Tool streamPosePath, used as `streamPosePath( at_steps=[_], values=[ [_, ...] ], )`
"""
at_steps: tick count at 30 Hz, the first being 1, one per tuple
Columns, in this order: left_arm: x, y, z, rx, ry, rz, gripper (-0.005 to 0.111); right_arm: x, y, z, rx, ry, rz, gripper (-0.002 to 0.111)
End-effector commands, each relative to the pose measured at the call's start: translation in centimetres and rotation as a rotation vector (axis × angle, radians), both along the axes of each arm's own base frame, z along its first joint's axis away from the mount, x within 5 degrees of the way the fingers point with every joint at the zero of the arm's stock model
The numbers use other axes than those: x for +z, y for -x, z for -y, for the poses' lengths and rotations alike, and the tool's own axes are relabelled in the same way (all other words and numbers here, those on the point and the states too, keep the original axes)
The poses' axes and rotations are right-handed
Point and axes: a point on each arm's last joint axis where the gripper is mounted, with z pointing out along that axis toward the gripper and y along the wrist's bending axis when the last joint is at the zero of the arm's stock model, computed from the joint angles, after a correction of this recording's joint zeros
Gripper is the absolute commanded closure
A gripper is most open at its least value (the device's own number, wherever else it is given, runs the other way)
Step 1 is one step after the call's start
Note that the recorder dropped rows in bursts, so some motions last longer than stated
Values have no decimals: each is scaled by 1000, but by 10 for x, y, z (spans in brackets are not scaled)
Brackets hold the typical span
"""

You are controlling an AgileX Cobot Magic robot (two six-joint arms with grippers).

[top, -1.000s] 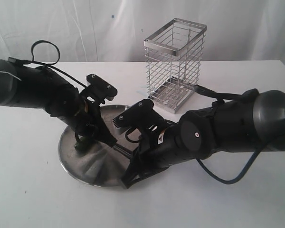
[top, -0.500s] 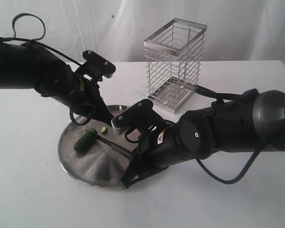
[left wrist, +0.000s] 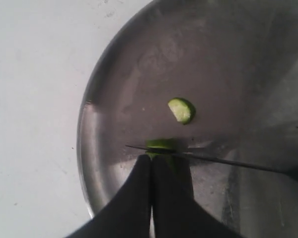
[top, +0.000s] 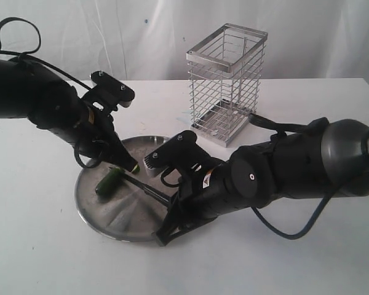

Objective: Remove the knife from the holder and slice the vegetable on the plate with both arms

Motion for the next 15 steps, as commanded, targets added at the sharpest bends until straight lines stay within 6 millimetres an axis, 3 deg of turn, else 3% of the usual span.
streamPosePath(
  at_steps=[1, 15],
  values=[
    [-6, 5, 1, 26, 57, -9, 107, 0, -1, -1, 10, 1, 19, 108],
    [-15, 10, 4, 68, 150, -14, 107, -2, -3, -1, 4, -3, 26, 108]
  ],
)
